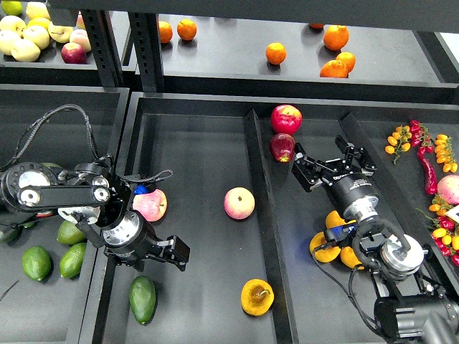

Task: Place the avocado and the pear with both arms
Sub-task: 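Move the left gripper over the loose green avocado nearest the robot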

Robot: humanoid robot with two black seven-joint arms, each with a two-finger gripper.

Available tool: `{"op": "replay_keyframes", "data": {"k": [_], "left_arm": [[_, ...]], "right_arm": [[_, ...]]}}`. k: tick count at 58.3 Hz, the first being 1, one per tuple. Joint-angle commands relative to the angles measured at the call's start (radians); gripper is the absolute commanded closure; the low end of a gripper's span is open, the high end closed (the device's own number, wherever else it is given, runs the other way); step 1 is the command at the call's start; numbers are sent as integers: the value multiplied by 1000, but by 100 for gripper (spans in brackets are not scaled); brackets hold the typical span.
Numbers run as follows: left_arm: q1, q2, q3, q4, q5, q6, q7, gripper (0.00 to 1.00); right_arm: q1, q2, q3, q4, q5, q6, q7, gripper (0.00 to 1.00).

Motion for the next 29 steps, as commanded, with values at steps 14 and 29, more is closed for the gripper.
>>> {"op": "replay_keyframes", "data": {"k": [14,29], "left_arm": [[3,-70,75,96,-24,0,0,1],[23,-79,103,140,-24,0,0,1]], "right_arm": [[5,0,-1,-20,0,8,0,1],[15,0,-24,-46,0,12,-1,1]]}}
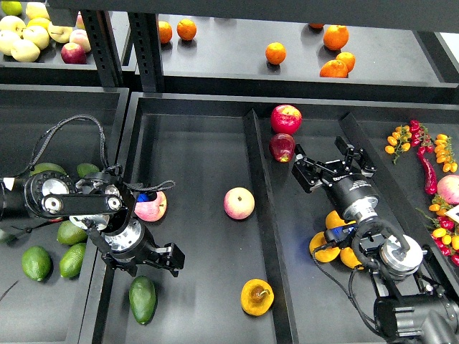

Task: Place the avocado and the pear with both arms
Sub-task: 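Move the left gripper over the loose green avocado nearest the robot, then lower the left gripper and close it on the green avocado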

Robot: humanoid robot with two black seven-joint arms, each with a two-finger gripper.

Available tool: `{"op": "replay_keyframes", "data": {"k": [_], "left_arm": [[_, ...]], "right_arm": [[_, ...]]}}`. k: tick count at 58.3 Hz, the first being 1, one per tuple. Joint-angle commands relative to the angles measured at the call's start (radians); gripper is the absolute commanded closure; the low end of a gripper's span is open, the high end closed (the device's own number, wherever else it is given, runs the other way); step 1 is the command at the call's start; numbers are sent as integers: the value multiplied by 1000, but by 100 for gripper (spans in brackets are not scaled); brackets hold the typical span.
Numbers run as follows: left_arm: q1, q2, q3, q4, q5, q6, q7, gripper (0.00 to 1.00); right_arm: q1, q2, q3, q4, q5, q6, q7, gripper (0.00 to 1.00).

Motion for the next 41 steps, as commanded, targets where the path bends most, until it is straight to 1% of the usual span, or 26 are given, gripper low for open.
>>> {"op": "replay_keyframes", "data": {"k": [1,17,41], "left_arm": [[8,-1,8,16,0,0,0,1],[60,-15,9,54,10,0,0,1],[103,-17,8,92,11,0,0,1]], "right_arm": [[3,0,-12,-6,0,1,0,1],[10,0,-16,-20,0,3,0,1],[10,0,-17,-31,0,4,0,1]]}}
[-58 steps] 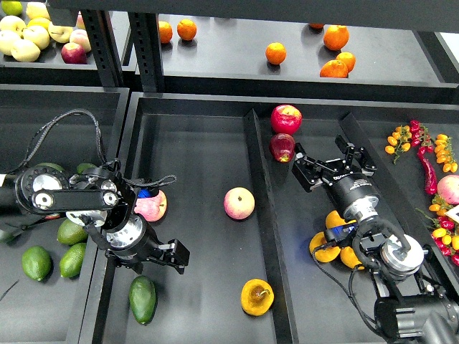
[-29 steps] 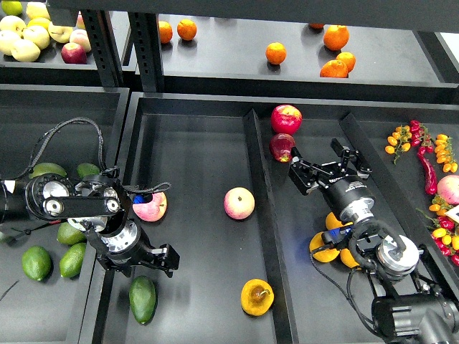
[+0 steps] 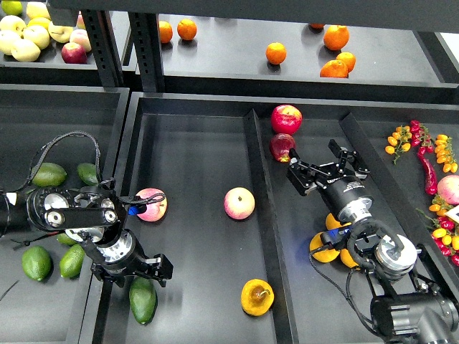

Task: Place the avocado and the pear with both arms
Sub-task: 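Lower the left gripper and close it on the green avocado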

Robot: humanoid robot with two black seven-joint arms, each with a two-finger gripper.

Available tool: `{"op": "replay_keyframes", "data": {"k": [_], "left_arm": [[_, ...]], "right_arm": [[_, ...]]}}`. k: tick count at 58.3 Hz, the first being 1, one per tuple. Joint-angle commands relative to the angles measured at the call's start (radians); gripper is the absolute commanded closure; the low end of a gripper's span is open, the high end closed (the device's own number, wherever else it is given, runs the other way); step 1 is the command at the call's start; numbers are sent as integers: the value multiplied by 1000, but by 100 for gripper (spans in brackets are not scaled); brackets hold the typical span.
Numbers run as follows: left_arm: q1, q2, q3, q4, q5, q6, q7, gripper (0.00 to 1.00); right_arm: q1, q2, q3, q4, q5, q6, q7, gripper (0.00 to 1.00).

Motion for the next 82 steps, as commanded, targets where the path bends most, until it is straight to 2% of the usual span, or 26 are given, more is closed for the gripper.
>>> {"op": "replay_keyframes", "data": {"k": [1,64,82], "left_arm": [[15,-5,-1,10,0,0,0,1],[66,-87,-9,92,6,0,0,2],[66,-100,-15,98,4,0,0,10]], "right_arm": [[0,0,0,0,2,0,0,1],[-17,0,0,17,2,2,0,1],[-17,0,0,18,2,2,0,1]]}}
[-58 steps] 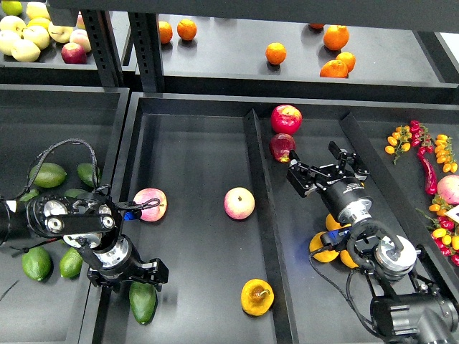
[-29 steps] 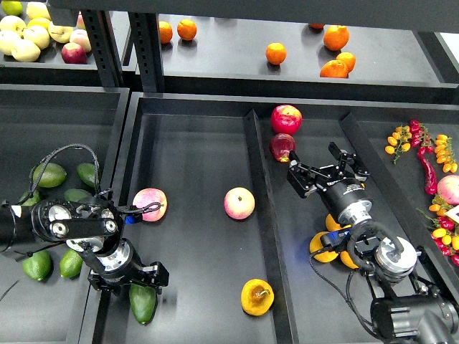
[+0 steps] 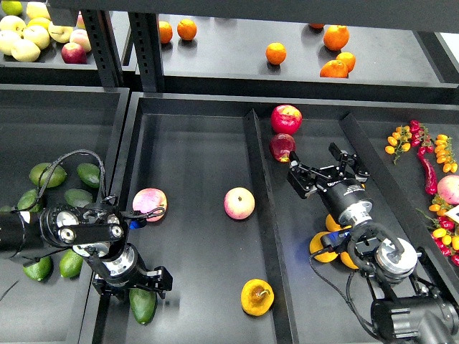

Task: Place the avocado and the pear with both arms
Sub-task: 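Lower the left gripper and close it on the green avocado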

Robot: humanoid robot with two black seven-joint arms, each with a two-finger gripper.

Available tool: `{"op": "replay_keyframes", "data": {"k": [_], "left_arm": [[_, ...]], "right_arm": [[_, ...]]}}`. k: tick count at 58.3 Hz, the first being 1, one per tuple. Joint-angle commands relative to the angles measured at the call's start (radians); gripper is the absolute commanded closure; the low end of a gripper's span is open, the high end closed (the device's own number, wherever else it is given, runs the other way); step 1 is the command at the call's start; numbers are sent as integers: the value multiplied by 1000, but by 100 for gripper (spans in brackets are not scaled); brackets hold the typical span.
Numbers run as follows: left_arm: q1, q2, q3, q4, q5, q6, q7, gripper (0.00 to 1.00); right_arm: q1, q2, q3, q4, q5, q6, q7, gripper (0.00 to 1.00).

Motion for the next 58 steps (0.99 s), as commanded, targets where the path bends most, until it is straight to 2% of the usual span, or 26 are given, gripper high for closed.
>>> {"op": "replay_keyframes", "data": {"k": [1,24,25,34,44,58], "left_arm": [[0,-2,-3,1,-1,0,0,10],[-1,-8,-7,-1,-13,0,0,27],[-1,-8,-7,-2,-15,0,0,31],[0,-10,-12,-6,-23,0,0,44],[0,-5,-27,-15,-67,0,0,64],[2,1,-41,-16,-72,0,0,72]], "right_arm": [[0,0,0,1,0,0,0,1],[-2,0,-6,7,0,0,0,1],[-2,0,-6,7,0,0,0,1],[-2,0,-6,7,0,0,0,1],[-2,0,-6,7,0,0,0,1],[-8,0,-8,8,0,0,0,1]]}}
